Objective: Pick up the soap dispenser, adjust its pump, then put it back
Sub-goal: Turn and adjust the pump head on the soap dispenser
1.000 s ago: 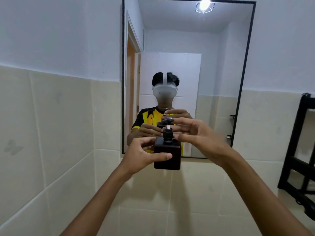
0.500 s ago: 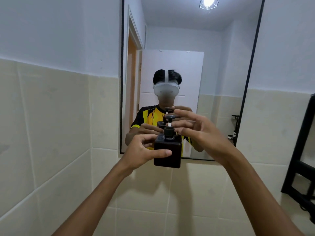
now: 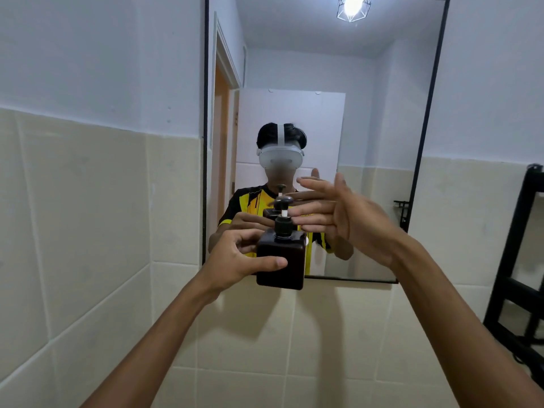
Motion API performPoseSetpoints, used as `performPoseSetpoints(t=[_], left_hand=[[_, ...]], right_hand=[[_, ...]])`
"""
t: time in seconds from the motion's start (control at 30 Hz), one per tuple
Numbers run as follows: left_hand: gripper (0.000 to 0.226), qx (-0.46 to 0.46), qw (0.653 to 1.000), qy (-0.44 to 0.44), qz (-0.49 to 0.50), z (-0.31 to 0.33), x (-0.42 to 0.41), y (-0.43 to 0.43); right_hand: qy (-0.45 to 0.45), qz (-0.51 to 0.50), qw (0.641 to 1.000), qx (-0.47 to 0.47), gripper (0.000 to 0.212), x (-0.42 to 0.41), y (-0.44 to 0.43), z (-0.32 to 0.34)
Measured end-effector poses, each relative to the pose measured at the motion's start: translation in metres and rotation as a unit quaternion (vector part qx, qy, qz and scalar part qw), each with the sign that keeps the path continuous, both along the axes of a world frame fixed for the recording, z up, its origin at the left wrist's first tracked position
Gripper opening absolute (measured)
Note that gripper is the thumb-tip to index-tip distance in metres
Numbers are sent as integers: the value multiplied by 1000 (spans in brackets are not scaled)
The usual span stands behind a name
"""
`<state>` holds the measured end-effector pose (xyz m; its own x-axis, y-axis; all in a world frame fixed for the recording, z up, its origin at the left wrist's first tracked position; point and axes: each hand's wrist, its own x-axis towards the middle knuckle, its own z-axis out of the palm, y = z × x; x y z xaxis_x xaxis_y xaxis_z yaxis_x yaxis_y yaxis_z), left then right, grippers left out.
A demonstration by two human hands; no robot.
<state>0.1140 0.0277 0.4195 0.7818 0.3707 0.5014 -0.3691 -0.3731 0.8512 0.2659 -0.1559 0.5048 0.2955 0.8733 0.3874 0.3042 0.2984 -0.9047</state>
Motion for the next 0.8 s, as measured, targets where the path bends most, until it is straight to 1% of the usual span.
performPoseSetpoints(t=[0.07, 0.13, 0.3, 0.57, 0.8], left_hand=[[61, -10, 1000, -2, -11, 1, -2, 2], [60, 13, 1000, -1, -13, 2, -2, 1], [60, 19, 1000, -1, -23, 4, 0, -2], [59, 15, 999, 6, -31, 6, -1, 0], [67, 20, 1000, -6, 0, 5, -2, 3]], right_hand=[[28, 8, 1000, 8, 75, 3, -2, 3], [48, 17, 999, 7, 83, 2, 0, 4], [59, 31, 998, -10, 98, -3, 4, 2], [85, 43, 995, 2, 102, -2, 1, 2], [75, 44, 996, -6, 105, 2, -3, 6]])
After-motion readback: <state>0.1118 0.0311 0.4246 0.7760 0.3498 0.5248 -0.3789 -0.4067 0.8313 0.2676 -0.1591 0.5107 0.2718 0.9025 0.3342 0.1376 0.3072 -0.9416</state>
